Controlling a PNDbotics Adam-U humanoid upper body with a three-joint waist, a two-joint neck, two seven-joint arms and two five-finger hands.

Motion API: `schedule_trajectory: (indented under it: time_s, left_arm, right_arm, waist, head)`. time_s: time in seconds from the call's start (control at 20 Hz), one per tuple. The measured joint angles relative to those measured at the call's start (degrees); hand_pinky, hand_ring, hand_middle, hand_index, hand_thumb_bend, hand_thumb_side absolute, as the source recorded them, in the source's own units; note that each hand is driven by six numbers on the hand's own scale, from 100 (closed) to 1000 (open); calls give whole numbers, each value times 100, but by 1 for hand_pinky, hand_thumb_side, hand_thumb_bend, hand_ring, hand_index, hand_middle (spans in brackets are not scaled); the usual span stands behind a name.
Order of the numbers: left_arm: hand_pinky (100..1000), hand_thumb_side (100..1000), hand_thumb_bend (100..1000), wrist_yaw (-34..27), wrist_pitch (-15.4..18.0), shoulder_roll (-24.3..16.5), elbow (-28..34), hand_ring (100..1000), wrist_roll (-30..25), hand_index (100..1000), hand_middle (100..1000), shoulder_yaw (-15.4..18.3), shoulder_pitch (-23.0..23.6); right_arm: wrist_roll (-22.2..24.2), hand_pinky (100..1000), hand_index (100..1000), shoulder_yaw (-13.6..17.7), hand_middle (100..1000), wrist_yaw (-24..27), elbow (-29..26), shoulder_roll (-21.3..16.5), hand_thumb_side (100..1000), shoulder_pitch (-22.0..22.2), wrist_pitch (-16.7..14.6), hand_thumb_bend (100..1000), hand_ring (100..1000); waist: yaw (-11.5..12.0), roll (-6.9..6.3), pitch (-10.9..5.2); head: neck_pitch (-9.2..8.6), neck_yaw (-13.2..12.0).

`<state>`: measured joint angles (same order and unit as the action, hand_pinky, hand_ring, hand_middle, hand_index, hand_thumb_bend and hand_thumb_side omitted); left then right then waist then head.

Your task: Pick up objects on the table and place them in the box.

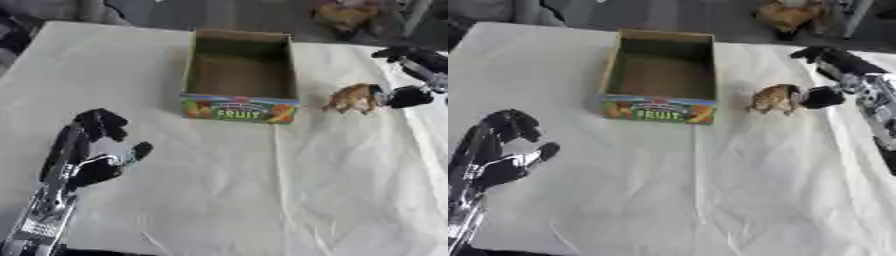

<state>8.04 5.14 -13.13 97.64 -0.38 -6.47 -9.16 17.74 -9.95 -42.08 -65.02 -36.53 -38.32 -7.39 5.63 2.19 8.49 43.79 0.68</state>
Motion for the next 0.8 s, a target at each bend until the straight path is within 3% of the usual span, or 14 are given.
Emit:
schedule_trajectory:
  time_s: [0.8]
  left_arm:
    - [531, 301, 761, 0, 14, 4, 20, 520, -58, 581, 527, -33, -11]
  right_arm:
    - [-121, 863, 959, 93, 908, -555, 1233, 329, 320, -291, -160, 158, 895]
  waist:
    - [68, -73, 0]
  head:
    - [0, 50]
